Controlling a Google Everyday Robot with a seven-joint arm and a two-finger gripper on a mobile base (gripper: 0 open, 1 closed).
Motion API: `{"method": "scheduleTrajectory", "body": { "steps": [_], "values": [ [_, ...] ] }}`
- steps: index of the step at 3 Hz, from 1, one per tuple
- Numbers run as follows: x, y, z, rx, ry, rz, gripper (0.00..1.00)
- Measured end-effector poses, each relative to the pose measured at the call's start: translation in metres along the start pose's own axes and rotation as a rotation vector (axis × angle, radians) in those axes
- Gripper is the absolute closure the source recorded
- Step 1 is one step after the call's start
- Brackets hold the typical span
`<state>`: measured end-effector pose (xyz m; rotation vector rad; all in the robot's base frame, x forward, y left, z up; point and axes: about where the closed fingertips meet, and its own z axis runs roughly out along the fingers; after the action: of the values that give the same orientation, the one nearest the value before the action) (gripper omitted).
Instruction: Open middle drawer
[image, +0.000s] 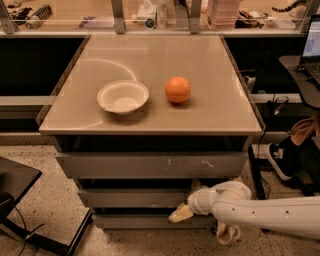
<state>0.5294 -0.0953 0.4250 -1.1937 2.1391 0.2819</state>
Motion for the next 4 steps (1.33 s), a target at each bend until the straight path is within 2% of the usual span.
{"method": "scheduleTrajectory", "body": {
  "steps": [1,2,3,4],
  "values": [
    [0.0092,-0.0023,0.0250,-0.019,0.033,-0.014,0.00],
    [0.0091,-0.0023,0.0249,-0.019,0.033,-0.014,0.00],
    [0.0090,-0.0023,0.0249,-0.019,0.033,-0.014,0.19],
    [0.0090,-0.0023,0.0249,-0.019,0.033,-0.014,0.42]
  ]
}}
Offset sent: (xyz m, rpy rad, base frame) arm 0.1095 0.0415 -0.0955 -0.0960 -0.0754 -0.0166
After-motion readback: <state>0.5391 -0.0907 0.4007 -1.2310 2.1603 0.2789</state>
